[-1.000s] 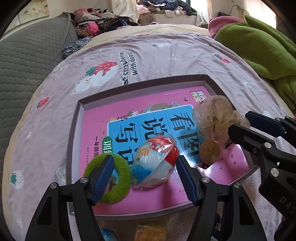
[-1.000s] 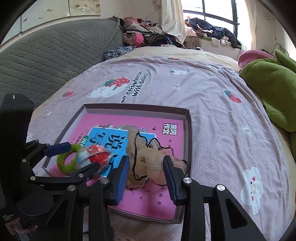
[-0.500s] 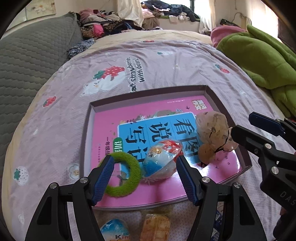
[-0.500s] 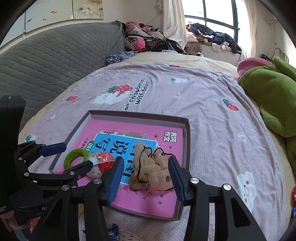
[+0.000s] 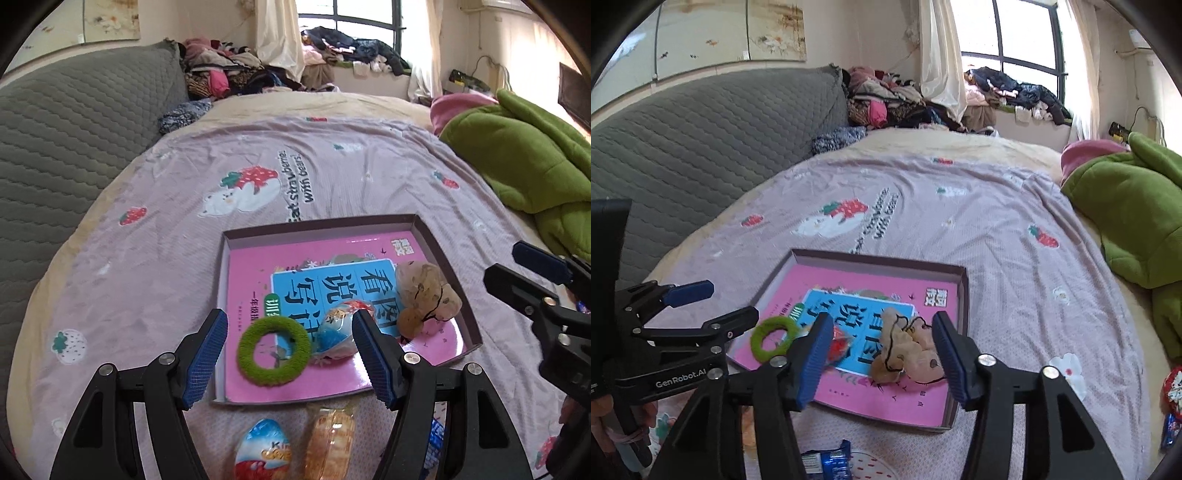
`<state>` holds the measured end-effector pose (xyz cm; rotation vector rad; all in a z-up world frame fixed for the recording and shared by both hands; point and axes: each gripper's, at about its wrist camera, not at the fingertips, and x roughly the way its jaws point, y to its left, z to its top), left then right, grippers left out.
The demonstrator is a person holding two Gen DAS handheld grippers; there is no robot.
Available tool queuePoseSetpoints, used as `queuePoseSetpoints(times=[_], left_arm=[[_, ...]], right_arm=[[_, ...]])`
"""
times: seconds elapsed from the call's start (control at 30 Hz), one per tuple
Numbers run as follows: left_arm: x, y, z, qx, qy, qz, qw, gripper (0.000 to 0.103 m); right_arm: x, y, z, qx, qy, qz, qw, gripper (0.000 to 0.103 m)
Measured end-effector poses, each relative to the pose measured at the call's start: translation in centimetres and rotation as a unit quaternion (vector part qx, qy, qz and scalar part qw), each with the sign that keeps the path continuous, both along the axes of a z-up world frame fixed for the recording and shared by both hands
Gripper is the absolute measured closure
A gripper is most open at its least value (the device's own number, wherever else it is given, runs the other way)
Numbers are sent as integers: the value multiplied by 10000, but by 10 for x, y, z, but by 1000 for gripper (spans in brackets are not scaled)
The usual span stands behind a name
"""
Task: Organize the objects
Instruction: 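Withdraw both open grippers back from the tray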
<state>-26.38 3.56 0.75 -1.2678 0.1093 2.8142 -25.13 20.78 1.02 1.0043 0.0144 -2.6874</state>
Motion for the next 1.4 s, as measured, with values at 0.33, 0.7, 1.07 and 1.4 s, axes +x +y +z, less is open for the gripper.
queuePoseSetpoints(times=[0.33, 0.7, 1.07, 1.4], left_arm=[[34, -19, 29, 2, 269, -30, 9996, 31], [78, -45, 57, 20, 509, -58, 9987, 31], [118, -64, 63, 3, 625, 47, 9980, 31], [139, -74, 51, -18, 524, 111, 9986, 31]], right_arm=[[36, -5, 36, -94, 286, -153, 9994, 38], [83, -17, 59, -119, 529, -215, 9983, 36], [116, -29, 72, -145, 781, -163, 9967, 36], [126, -42, 72, -204, 787, -40, 9967, 36]])
